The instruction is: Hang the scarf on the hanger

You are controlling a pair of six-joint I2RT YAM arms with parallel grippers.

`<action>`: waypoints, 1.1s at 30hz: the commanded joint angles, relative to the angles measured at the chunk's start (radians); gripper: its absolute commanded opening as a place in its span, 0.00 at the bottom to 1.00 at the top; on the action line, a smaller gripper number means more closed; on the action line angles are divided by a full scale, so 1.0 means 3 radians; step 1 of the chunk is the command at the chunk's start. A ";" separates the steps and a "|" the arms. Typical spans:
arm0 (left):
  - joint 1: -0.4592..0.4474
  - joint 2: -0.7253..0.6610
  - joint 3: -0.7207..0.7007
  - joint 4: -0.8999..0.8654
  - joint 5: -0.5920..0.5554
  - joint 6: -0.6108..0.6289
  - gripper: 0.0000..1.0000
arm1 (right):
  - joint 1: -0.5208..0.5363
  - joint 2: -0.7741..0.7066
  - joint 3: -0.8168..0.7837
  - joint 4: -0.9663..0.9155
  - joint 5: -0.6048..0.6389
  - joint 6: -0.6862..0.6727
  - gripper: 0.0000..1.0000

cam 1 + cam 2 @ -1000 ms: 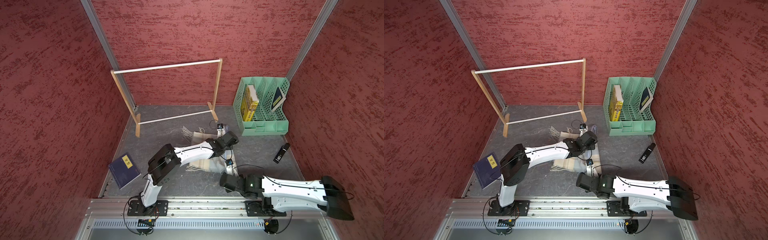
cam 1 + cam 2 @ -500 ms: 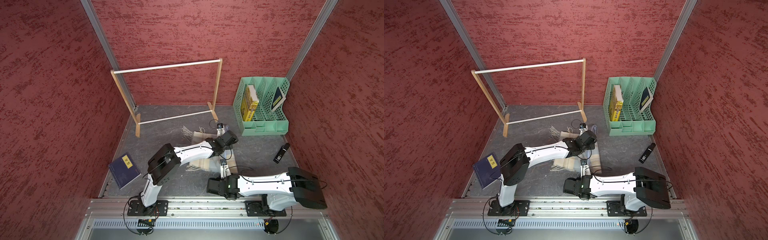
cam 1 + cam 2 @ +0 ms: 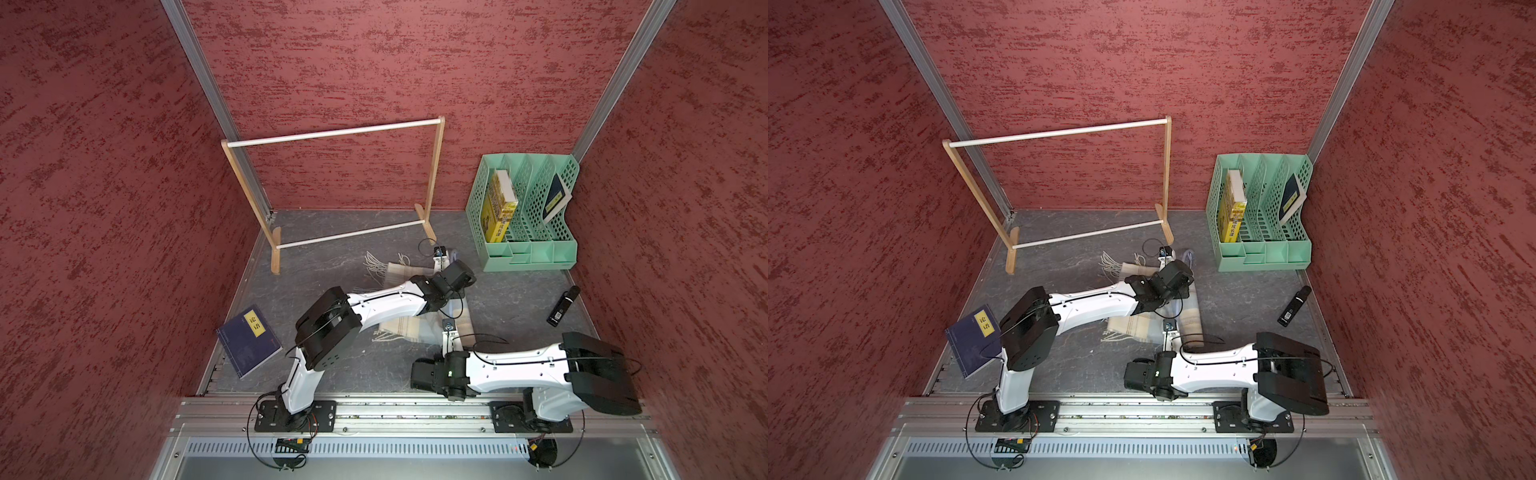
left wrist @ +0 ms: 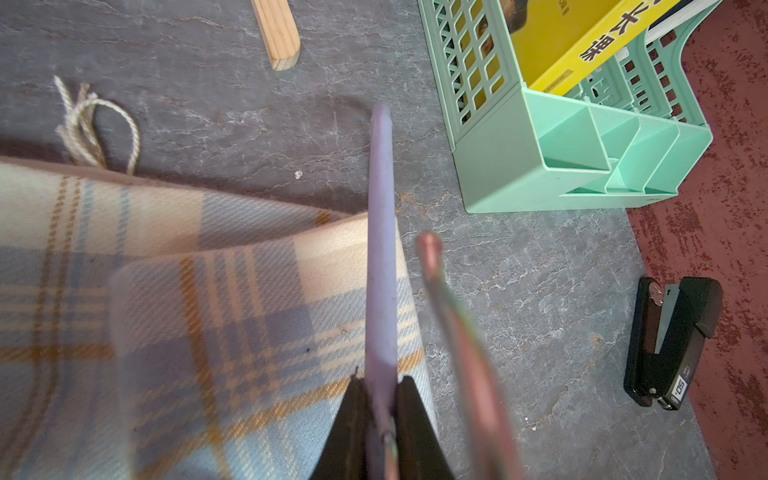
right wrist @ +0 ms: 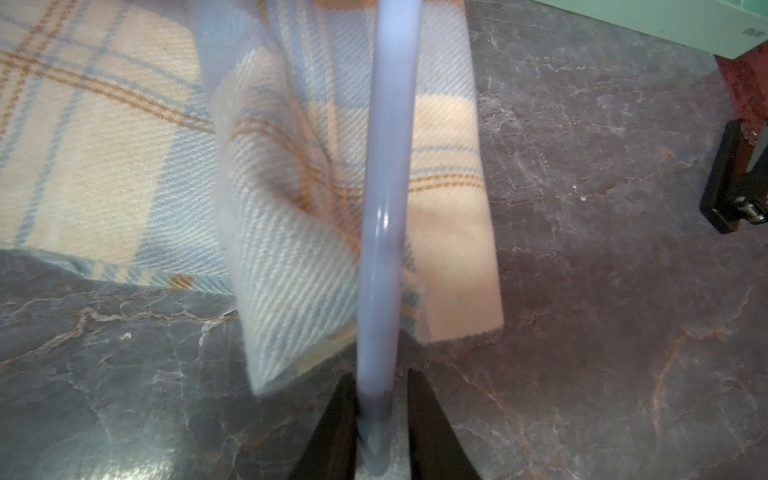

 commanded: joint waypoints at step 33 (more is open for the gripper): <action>0.0316 -0.1249 -0.0950 -0.0296 0.0699 0.0170 1.00 | 0.0029 -0.0929 -0.0847 0.0563 0.0379 0.0072 0.00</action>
